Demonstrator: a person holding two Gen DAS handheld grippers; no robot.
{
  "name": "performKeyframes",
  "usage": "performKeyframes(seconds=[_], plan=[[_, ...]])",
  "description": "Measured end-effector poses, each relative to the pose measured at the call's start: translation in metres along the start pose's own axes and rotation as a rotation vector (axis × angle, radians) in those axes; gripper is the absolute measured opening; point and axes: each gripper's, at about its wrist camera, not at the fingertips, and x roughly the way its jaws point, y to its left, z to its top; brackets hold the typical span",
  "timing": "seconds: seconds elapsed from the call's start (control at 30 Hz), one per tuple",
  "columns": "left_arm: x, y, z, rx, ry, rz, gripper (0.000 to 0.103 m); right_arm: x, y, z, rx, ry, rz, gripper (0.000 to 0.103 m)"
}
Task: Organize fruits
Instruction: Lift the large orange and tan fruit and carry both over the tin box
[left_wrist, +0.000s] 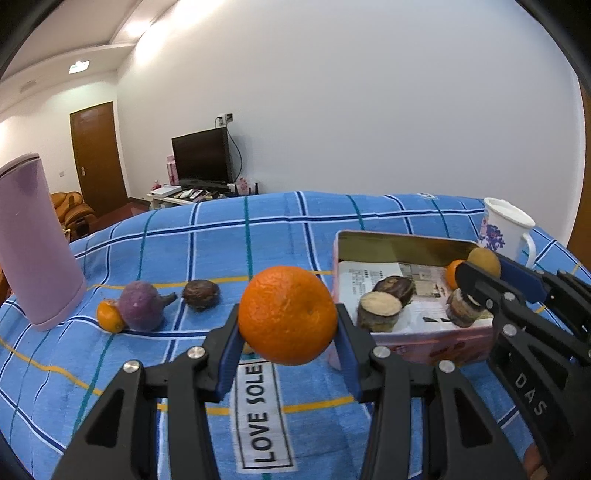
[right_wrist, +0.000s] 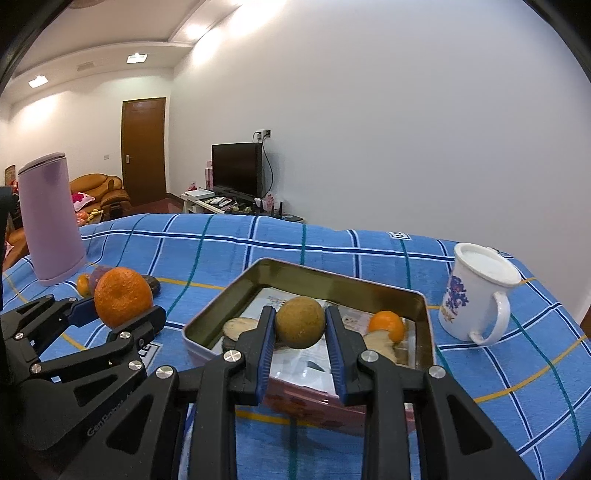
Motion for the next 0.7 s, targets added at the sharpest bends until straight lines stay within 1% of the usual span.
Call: performKeyframes(seconds=[0.7], plan=[[0.012,-0.041,0.010,0.037,0.007,-0.055,0.048,0.006,-0.037,0.000,0.025,0.025,-0.066,0.029]])
